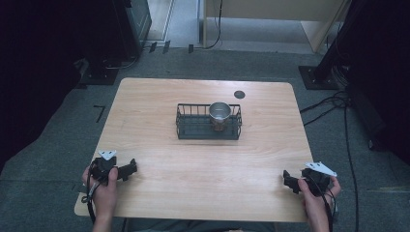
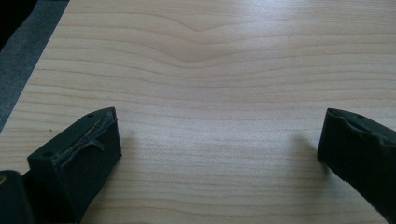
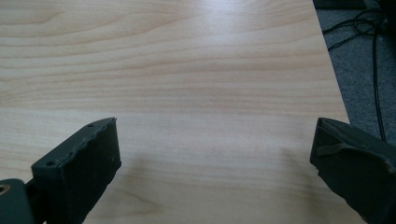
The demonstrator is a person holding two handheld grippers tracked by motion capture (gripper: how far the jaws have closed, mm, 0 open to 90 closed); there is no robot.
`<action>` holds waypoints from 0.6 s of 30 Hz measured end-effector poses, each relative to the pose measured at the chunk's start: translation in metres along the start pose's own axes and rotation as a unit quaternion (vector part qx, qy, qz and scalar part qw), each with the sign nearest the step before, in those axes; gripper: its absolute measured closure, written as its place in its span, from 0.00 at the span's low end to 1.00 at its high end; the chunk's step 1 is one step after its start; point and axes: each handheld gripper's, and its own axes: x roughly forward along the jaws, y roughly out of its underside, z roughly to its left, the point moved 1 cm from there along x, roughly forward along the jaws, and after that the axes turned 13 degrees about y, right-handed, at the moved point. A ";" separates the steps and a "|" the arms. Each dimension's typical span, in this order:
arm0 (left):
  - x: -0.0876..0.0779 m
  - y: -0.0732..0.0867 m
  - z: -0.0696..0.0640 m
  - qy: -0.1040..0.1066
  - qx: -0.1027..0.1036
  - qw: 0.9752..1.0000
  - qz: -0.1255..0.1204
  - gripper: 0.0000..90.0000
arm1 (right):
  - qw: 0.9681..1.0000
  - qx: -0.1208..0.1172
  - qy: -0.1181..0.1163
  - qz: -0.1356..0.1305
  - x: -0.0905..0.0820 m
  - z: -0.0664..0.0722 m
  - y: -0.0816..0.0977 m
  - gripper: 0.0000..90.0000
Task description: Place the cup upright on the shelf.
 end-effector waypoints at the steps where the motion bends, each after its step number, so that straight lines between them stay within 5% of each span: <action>1: 0.000 0.000 0.000 0.000 0.000 1.000 0.000 0.00 | 1.000 0.000 0.000 0.000 0.000 0.000 0.000 0.02; 18: 0.000 0.000 0.000 0.000 0.000 1.000 0.000 0.00 | 1.000 -0.001 0.010 -0.001 -0.004 -0.001 0.016 0.00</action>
